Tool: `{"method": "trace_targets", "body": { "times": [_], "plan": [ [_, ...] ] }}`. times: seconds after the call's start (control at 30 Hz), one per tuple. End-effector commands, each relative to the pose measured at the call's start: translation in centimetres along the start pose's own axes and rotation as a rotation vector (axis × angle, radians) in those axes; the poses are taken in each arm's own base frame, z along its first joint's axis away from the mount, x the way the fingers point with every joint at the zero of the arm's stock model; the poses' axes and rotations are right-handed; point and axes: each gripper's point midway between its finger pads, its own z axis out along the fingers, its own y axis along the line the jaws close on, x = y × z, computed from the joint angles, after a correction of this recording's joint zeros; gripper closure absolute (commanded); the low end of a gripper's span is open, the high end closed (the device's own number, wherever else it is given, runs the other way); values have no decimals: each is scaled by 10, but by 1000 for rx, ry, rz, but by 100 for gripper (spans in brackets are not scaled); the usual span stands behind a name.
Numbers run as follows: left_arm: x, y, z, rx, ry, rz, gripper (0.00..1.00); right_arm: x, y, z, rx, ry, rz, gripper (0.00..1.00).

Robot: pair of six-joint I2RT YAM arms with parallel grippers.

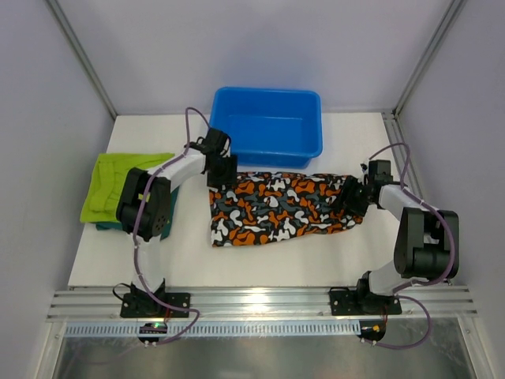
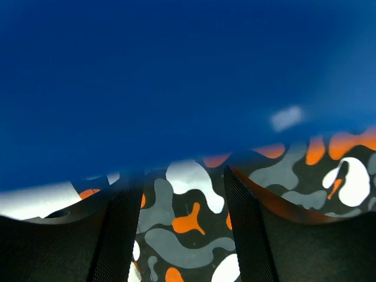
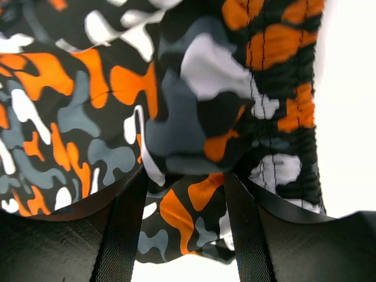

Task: Fold and stack the shorts
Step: Smooth out the shorts at the center of the board.

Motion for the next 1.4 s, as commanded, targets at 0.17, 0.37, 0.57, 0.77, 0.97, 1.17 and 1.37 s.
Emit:
{"method": "trace_targets", "body": {
  "times": [0.17,0.37,0.57,0.77,0.97,1.17,1.37],
  "plan": [
    [-33,-13,-68,16,-172,-11,39,9,7,-10,24,-93,29,43],
    [-23,-28,-129,-26,-268,50,38,56,32,-2,-10,-84,36,43],
    [43,-92,-125,209,-213,94,37,91,51,0,-82,-87,56,44],
    [104,-78,-77,220,-105,11,37,80,60,-16,-64,-112,-35,43],
    [127,-37,-41,62,-77,-8,37,66,85,-25,-154,-146,-78,43],
    [138,-3,-25,-104,-52,-24,37,97,48,0,-60,-79,-49,44],
    [122,9,-59,-176,-137,-18,36,78,53,-26,-21,-132,-93,43]
  ]
}}
